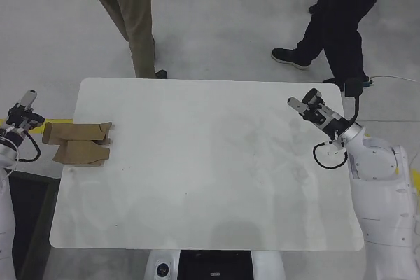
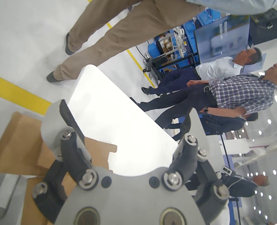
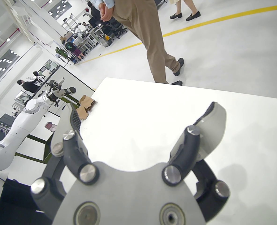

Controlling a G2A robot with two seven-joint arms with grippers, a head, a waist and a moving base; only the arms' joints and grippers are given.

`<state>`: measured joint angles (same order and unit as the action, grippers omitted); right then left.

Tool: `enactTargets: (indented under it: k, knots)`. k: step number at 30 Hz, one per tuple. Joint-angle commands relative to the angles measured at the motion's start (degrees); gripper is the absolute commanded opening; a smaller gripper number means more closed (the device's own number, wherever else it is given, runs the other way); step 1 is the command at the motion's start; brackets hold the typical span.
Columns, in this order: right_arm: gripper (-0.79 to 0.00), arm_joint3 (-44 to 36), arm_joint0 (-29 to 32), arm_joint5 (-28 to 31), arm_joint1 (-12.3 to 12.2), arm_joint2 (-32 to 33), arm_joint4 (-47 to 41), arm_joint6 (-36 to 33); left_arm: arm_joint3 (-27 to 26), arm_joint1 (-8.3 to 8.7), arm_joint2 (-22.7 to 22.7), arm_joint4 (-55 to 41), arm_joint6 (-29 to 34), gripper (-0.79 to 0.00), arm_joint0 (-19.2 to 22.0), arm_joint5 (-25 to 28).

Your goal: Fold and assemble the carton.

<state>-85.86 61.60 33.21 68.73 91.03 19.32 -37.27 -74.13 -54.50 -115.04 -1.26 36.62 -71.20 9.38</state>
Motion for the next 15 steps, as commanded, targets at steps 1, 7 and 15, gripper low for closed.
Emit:
enactTargets:
  k: [1,7,15]
  knots:
    - [0.0,0.0,0.0,0.0,0.0,0.0,0.0,0.0,1.0,0.07,-1.3,-0.9,-1.1,0.0,-0.8,-1.4]
    - [0.0,0.0,0.0,0.0,0.0,0.0,0.0,0.0,5.1,0.02,-3.4,-4.4,-3.9,0.0,-2.4,-5.8]
    - [0.0,0.0,0.0,0.0,0.0,0.0,0.0,0.0,11.0,0.14,-2.0,-3.8,-4.1,0.0,-1.9,-7.4]
